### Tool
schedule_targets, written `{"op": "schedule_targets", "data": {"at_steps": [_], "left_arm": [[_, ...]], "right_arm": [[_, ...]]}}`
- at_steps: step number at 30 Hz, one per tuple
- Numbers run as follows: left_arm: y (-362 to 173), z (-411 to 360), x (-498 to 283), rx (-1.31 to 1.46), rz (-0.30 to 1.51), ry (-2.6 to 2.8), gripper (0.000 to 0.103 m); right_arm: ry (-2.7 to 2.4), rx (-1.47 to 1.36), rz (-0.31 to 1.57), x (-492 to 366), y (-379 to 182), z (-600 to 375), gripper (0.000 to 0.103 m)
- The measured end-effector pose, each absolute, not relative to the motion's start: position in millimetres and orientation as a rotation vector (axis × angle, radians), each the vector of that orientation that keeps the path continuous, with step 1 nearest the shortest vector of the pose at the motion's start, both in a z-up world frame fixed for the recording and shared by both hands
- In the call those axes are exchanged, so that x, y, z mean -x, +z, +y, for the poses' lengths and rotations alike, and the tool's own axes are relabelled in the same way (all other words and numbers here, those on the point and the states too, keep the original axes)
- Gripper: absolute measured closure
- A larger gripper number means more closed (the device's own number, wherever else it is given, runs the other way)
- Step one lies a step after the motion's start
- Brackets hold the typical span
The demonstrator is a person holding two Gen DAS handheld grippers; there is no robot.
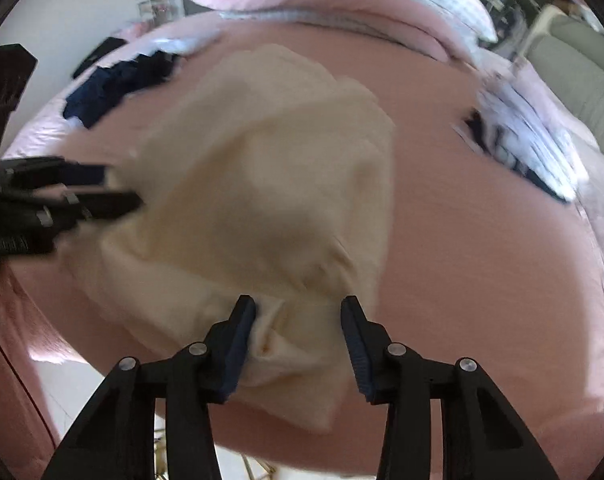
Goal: Fold clothes
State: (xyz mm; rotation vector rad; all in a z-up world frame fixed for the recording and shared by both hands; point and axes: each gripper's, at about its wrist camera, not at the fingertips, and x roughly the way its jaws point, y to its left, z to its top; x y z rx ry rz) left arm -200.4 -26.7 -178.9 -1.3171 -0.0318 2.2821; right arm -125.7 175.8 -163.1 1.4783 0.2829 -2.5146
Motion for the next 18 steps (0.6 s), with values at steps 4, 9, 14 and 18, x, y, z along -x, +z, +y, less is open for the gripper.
{"op": "schedule_targets", "data": {"at_steps": [4,9,14,18], "left_arm": [[-175,-61,193,1.254,-0.328,2.251,0.046],[-161,-87,192,1.194,-0.306,2.363,0.046],[-179,-73,194,1.279,-0.341,2.196,0.046],[-203,-63,191,1.425,-0.197,2.208,0.035]], "right_arm": [[-2.581,-1.538,0.251,108,-161,199,0.054],[-2.719,-1.358,0.185,105,-121,201,0.054],[-2.512,-1.288,0.269,118,-129,147,0.053],[-2.511,-1.412,0.589,122,-178,131,0.056]]}}
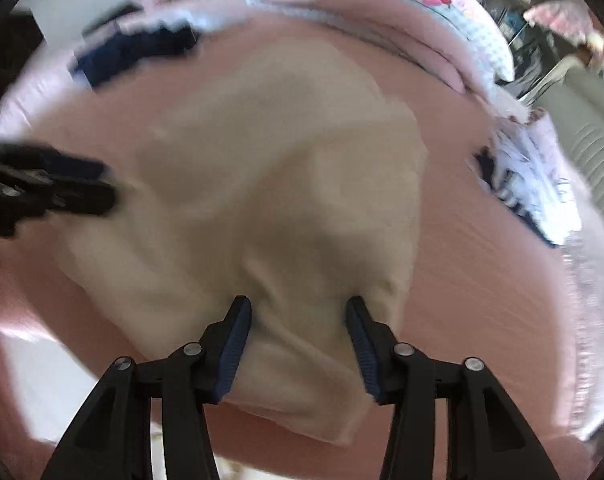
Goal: Fold clothes
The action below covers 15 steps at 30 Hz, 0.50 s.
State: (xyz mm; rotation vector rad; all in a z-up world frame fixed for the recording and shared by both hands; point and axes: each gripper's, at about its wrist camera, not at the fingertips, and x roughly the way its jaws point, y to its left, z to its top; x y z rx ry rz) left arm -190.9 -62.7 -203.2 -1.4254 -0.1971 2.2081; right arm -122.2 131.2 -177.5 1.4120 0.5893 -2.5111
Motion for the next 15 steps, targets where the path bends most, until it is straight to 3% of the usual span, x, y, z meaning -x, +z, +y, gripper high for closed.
{"op": "schedule_targets", "data": {"at_steps": [1,3,7,12,15], "left_arm": [[-205,-70,192,1.449,-0.247,2.209,0.034],[-202,-87,193,1.472,-0.334,2.245,0.034],[-195,-126,196,1.433,-0.560,2.318,0.036],[-206,-121,197,1.481,-0.558,2.264,0.036],[-211,-113,196,1.503,-0.519,2.234,0.036]], "right_arm": [[-2.528,-1.395,0.591,117,-178,139,0.054],[-2.579,-1.415,0.610,113,-176,155,0.041],[-2.620,-1.477,0.566,111,-175,176,0.041],[-2.628,-1.462,0.683,112,-179,166,0.041],[-2.643,-1.476,0.657,118,-177,174,0.037]]}}
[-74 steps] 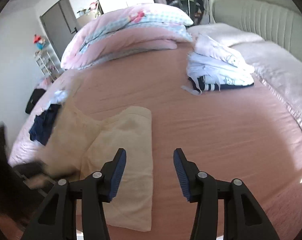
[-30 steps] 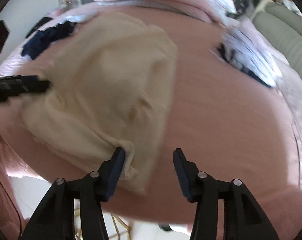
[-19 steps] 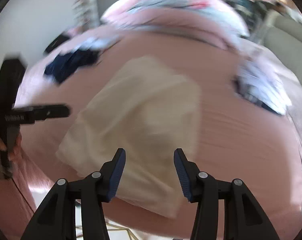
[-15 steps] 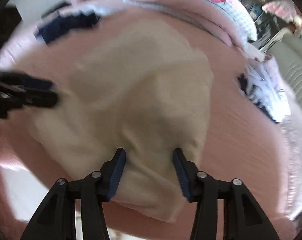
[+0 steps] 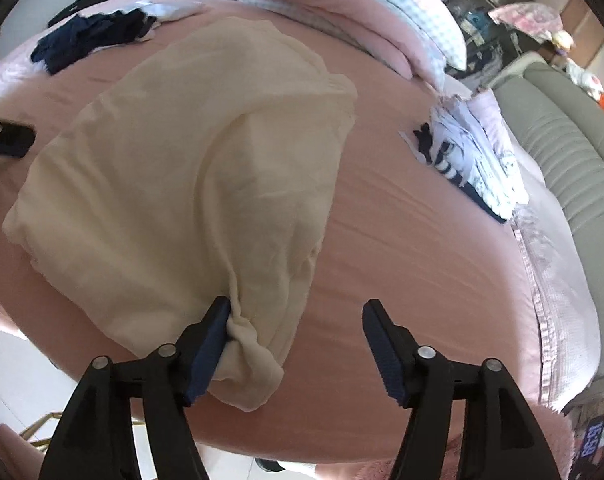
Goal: Fold clothes
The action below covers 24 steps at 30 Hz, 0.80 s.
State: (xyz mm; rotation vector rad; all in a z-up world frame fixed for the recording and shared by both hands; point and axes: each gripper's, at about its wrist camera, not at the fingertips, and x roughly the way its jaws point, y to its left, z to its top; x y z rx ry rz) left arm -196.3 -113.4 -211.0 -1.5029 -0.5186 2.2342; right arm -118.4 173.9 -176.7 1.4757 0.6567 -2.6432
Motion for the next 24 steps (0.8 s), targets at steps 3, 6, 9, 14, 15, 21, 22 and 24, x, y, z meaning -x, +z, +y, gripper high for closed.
{"op": "schedule_targets", "data": {"at_steps": [3,6,9,14,15,21,22,24], "left_arm": [[-213,-110,197,1.511,-0.495,2.220,0.036],[-208,-112,196,1.487,-0.517,2.228,0.036],[-192,-108,190,1.380,-0.485,2.262,0.036],[-164,-65,164,1.176,-0.219,2.281,0.036],[-159,-54,154,1.138,-0.171,2.259,0.036],[-146,36,101,0.889,0.318,2.195,0.035],[-150,49,97,0.883,0.381,2.173,0.035],[-162,71,93,0.887,0.483,2.133,0.035]], "right_arm": [[-2.701,-1.467,0.599,122,-166,180,0.037],[-2.730,-1.422,0.425,111,-144,185,0.037],[-2.661,-1.411,0.146,108,-128,199,0.037],[-2.713,-1.477,0.044,102,-133,219,0.037],[-2.726,-1.508,0.031,100,-136,224,0.037],[-2.783,-1.524,-0.210,94,-145,264,0.037],[-2.799,-1.503,-0.255,90,-143,269,0.037],[-2.797,-1.470,-0.347,87,-143,279,0.036]]}}
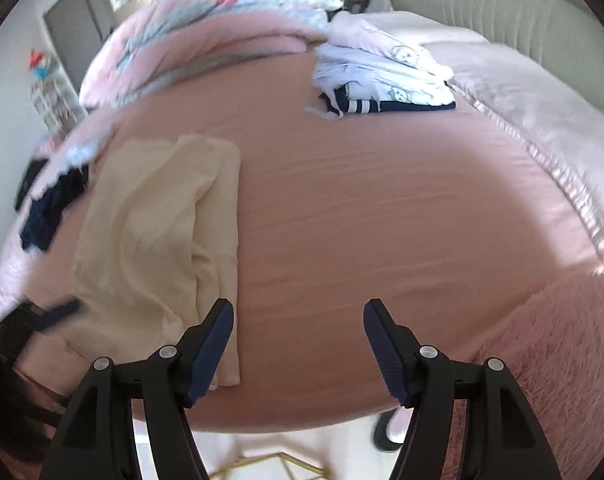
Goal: Fold clothes
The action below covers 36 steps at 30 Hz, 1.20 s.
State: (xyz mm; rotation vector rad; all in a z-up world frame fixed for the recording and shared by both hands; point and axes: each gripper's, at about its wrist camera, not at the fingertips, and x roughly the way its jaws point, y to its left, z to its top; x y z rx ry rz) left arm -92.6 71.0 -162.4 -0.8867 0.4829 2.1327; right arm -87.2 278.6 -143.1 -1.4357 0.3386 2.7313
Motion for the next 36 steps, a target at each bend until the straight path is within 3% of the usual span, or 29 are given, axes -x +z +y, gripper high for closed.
{"op": "schedule_targets", "data": {"at_steps": [2,3,4,7,13,17,21,23,24,25,27,30,33,35,36], "left_arm": [[-175,90,99,0.918,0.540,2.108,0.035],[-181,98,103,0.948,0.565,2.100,0.040],[-188,105,106,0.978,0.590,2.092,0.082],[-179,77,128,1.097,0.298,2.113,0.089],[-133,-39,131,1.041,-0.254,2.305,0.095],[-128,-143,124,1.027,-0.698,2.496,0.095],[-169,-223,101,1.179,-1.070,2.583,0.093],[-191,-248,92,1.262,-1.260,2.508,0.083],[-202,-254,91,1.285,-1.345,2.455,0.067],[-206,-256,89,1.285,-1.383,2.432,0.051],[-210,-260,84,1.269,-1.422,2.412,0.048],[-206,-244,93,1.300,-1.313,2.427,0.046],[-204,-234,96,1.318,-1.232,2.404,0.043],[-205,-225,101,1.319,-1.206,2.401,0.040],[-205,-223,103,1.320,-1.197,2.397,0.040]], "right_arm": [[2.735,1.464,0.382,88,-146,282,0.035],[2.737,1.479,0.404,88,-148,284,0.035],[2.732,1.515,0.410,88,-152,282,0.035],[2.721,1.616,0.417,87,-163,273,0.035],[2.824,1.665,0.286,94,-158,244,0.035],[3.001,1.653,0.001,97,-144,197,0.035],[3.115,1.629,-0.348,92,-143,146,0.035],[3.090,1.602,-0.537,87,-155,129,0.035],[3.071,1.581,-0.628,84,-161,122,0.035],[3.051,1.556,-0.718,81,-166,115,0.035],[3.044,1.474,-0.899,71,-172,102,0.035],[3.048,1.346,-1.013,60,-175,95,0.035],[3.009,1.280,-0.968,79,-183,102,0.036],[3.004,1.355,-0.762,94,-178,120,0.040],[2.998,1.391,-0.658,102,-175,129,0.048]]}}
